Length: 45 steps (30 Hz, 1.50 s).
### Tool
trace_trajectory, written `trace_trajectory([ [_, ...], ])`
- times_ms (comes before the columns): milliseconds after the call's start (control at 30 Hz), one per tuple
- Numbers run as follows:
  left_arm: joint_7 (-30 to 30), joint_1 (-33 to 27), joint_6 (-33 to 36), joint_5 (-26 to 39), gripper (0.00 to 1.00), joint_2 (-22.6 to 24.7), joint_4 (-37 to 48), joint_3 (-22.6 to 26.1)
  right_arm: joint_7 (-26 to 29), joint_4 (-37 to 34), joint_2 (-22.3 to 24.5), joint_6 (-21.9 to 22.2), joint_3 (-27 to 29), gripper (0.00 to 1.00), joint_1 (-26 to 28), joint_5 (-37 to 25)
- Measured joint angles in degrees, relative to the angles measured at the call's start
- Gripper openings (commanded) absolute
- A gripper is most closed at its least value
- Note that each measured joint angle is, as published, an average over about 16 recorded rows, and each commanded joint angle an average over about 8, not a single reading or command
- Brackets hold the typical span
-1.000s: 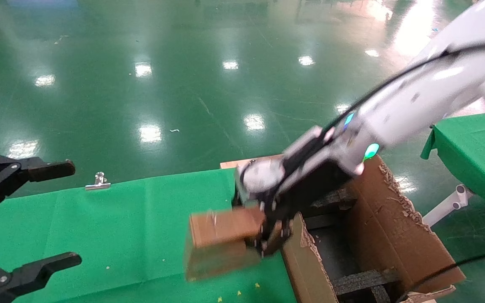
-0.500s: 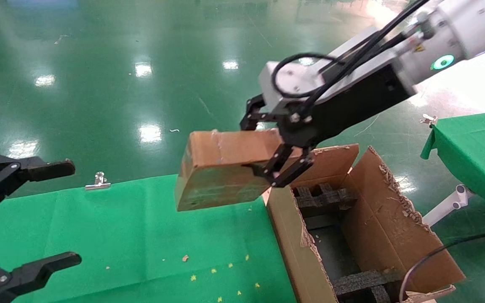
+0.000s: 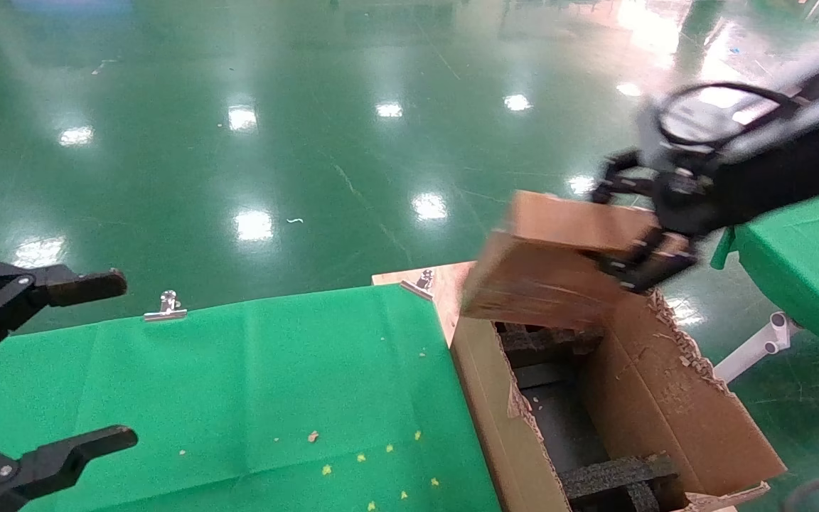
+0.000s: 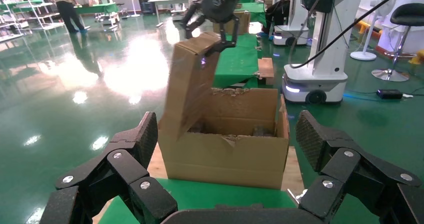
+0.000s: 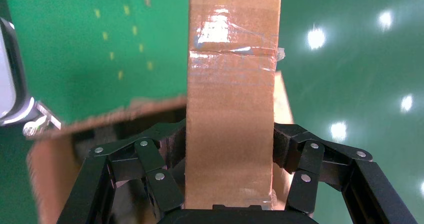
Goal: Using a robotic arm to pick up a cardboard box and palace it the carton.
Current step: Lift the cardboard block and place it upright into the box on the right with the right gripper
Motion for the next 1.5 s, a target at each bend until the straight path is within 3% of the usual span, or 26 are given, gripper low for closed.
trace_trajectory([
  [333,0.0,0.0,0.0,0.0,1.0,0.0,0.0,0.01,1.39,-5.99,5.38,0.4,-11.9,0.0,3.25,-0.67],
  [567,0.01,0.0,0.0,-0.01,1.0,0.0,0.0,0.01,8.24,-13.6,7.16,1.43,-16.4,0.0,0.09,3.23],
  [967,0.01,0.0,-0.01,-0.02,1.0,-0.01,0.0,0.02,23.3,-21.96,10.44,5.6,-17.76,0.0,-7.69,9.89],
  [1267,0.01,0.0,-0.02,-0.02,1.0,-0.01,0.01,0.02,26.33,-22.3,12.41,8.01,-17.56,0.0,-10.02,11.9],
  [1500,0.02,0.01,-0.03,-0.02,1.0,-0.01,0.02,0.02,28.93,-21.88,11.06,10.27,-17.67,0.0,-11.66,12.31],
])
